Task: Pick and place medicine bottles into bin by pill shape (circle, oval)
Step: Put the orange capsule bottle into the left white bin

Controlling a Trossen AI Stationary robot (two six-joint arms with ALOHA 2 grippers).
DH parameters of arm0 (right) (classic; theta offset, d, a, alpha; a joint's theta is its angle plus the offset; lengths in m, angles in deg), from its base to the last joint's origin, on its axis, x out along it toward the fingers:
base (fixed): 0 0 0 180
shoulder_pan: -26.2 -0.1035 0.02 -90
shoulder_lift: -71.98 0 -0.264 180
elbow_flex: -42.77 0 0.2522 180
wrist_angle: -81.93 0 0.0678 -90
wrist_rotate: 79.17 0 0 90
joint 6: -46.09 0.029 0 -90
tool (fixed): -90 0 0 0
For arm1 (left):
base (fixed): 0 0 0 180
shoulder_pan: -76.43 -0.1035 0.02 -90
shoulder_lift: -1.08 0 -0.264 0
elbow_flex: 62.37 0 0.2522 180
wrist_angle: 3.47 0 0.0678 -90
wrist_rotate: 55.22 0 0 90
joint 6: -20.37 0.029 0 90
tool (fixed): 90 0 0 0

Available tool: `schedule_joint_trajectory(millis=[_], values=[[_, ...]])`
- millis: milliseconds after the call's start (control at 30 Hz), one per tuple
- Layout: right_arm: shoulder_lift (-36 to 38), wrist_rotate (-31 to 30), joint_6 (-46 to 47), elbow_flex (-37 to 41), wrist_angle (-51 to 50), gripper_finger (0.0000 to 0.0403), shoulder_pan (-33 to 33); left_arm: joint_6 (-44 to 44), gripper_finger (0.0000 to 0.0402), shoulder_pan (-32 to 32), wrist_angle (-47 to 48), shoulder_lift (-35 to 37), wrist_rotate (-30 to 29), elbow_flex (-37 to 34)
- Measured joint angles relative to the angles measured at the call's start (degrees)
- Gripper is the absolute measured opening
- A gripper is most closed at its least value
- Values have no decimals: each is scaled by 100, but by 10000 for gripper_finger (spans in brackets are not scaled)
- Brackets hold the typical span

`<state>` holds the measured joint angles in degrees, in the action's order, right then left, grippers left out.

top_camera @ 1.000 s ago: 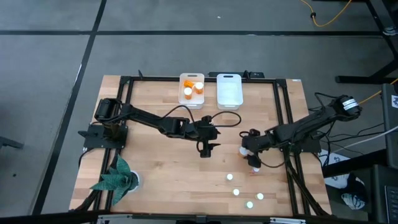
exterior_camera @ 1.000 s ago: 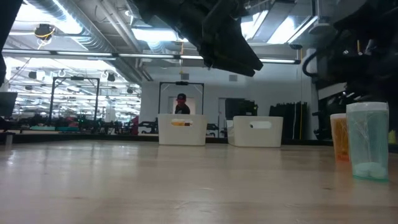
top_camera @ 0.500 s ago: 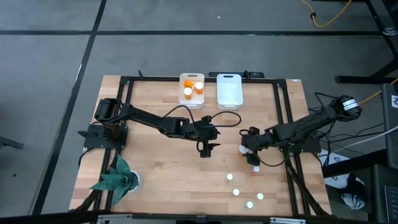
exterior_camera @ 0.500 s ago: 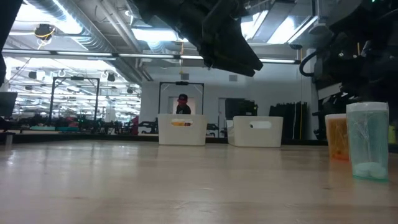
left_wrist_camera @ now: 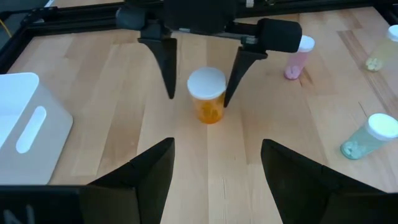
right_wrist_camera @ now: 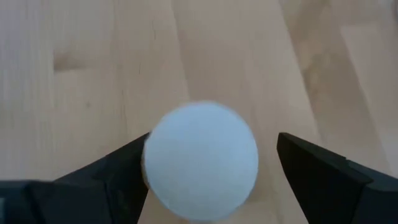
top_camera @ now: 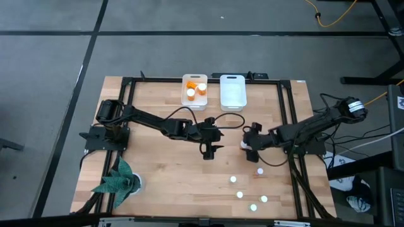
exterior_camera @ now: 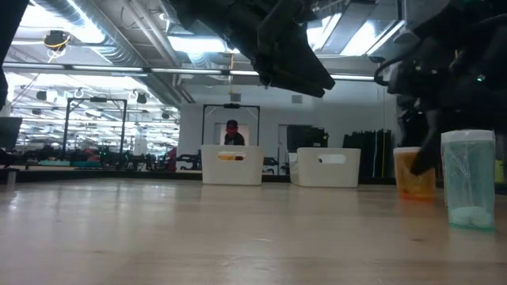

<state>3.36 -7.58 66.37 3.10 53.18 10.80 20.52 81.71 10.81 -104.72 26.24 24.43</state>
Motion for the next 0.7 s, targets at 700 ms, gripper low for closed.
schedule_joint_trajectory(millis=[700], values=[[17, -428, 1156, -1755, -3033, 330, -137, -1, 231, 2, 44, 0, 1, 0]])
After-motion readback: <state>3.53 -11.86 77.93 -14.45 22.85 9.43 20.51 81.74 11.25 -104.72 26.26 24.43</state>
